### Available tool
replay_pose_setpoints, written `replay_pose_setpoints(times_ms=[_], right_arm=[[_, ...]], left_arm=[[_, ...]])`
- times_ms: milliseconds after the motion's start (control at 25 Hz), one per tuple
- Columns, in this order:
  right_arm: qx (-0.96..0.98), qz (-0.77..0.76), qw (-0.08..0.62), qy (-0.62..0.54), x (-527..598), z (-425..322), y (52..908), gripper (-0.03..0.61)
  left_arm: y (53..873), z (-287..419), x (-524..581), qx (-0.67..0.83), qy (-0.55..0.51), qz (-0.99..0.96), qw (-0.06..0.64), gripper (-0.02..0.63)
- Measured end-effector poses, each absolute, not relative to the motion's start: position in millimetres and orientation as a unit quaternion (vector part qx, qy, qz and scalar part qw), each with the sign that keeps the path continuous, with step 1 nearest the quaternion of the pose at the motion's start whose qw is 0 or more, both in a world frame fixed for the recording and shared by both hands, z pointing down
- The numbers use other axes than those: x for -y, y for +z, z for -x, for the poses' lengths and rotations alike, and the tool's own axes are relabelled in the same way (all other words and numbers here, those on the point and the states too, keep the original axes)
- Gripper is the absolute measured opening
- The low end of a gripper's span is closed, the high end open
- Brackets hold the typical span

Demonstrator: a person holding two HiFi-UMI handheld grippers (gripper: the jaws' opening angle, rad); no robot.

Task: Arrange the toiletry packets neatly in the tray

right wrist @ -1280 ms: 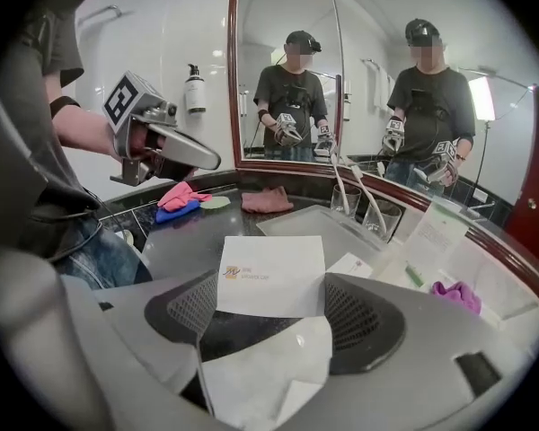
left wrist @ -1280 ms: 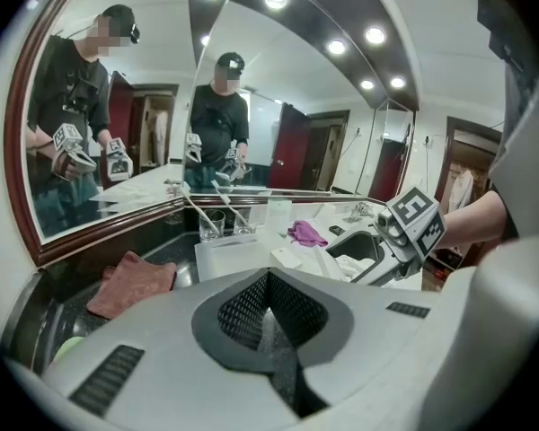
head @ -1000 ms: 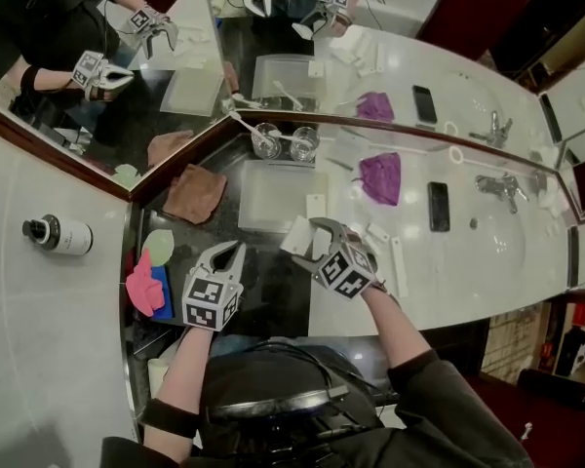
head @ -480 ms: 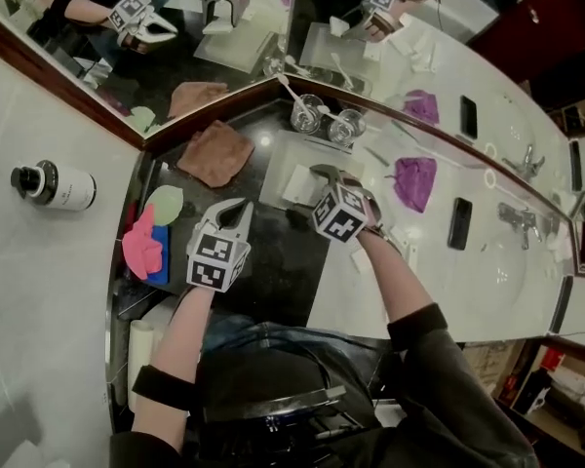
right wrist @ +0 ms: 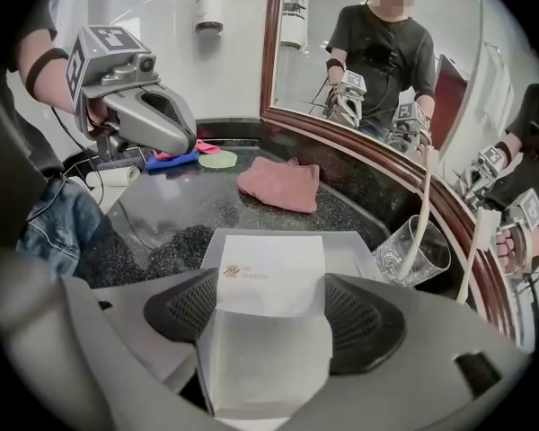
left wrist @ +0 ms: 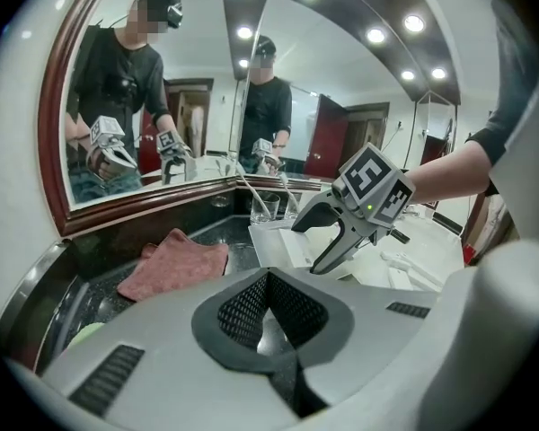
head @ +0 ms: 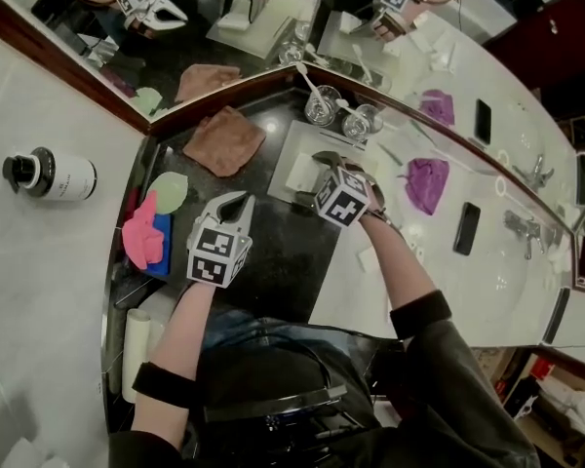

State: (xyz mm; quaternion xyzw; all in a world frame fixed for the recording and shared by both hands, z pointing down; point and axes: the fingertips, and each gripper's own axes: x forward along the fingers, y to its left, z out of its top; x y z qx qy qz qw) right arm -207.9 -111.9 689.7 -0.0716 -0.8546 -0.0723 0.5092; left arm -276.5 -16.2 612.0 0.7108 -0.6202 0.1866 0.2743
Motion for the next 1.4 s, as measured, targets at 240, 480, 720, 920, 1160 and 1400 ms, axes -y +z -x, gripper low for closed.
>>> replay_pose_setpoints(times_ms=[240,480,720,920,1160,1400], right_arm=[[0.850,0.082,0.516,-0.074,113,210,691,0.416],[0.848,0.094,0.515,-0.084,113,210,693,0.417],[0.854,0.086,0.506,-0.088,112,213,685,0.425],[0.865,0.069,0.490,-0.085,110,216,670,0.422],[0.891,0.055,0.446,-0.061,81,212,624,0.355],[0.914,0.002,0.404,-0.039,50,188,575,0.157]], left_arm=[[618,284,10,0.625,0.187,-0.705,0.277,0.000],[620,285,9,0.625,0.185,-0.703,0.284,0.000],[614,281,10,0.622,0.177,-0.706,0.288,0.000],[607,284,9,0.627,0.176,-0.708,0.274,0.000],[577,278,4,0.624,0.174,-0.716,0.261,0.000],[536,267,-5,0.612,0.173,-0.735,0.235,0.000]])
